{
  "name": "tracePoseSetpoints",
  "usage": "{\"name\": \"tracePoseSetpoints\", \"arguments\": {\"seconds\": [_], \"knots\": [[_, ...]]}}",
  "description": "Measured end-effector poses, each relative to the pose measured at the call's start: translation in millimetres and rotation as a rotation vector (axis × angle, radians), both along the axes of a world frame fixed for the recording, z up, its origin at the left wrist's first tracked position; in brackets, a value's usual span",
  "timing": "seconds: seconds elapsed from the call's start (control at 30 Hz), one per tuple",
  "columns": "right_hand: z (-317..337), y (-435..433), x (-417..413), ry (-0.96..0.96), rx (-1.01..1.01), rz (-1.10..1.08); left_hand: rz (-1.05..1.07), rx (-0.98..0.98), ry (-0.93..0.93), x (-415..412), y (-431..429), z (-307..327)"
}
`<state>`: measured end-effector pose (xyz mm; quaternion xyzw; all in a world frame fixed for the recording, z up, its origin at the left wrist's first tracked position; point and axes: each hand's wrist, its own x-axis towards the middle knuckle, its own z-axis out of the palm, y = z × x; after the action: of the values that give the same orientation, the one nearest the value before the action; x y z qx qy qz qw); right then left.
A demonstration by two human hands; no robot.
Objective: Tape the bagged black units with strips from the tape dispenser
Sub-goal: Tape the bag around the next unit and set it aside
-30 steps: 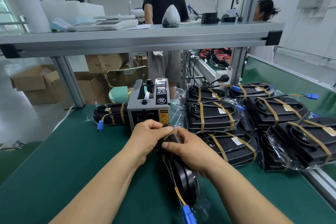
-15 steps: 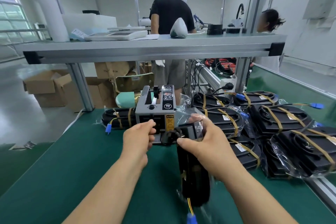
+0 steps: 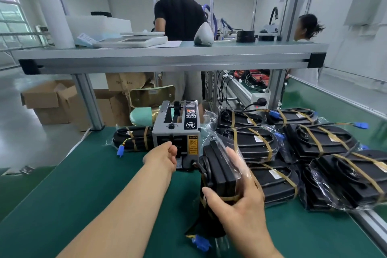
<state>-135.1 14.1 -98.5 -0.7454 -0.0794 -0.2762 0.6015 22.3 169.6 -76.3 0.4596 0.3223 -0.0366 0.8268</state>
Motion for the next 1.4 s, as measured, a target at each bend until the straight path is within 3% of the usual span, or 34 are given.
{"name": "tracePoseSetpoints", "arguments": {"seconds": [0.23,0.3,0.43,0.57,0.67,0.8,1.4], "knots": [[0.3,-4.9,-10.1,0.064,0.07,0.055,0.049,0.047,-0.153,-25.4,-4.7,5.4],[-0.1,-9.0,-11.8,0.114,0.113,0.085,-0.074,0.119,-0.27,-50.2,-1.0,16.2],[1.4,-10.7,-17.1,0.126,0.076,0.104,-0.515,0.249,-0.586,-113.7,3.4,48.2],[3.0,-9.1,-21.4,0.166,0.065,0.185,-0.701,0.498,-0.687,-144.4,-7.0,67.4],[3.8,-9.2,-23.6,0.177,0.054,0.199,-0.715,0.69,-0.707,-145.2,-14.2,72.8],[3.7,-9.0,-26.5,0.184,0.022,0.186,-0.731,0.794,-0.668,-136.7,-15.4,75.2],[4.0,-3.6,-28.2,0.155,-0.068,0.149,-0.714,0.858,-0.592,-128.6,-14.9,73.3]]}}
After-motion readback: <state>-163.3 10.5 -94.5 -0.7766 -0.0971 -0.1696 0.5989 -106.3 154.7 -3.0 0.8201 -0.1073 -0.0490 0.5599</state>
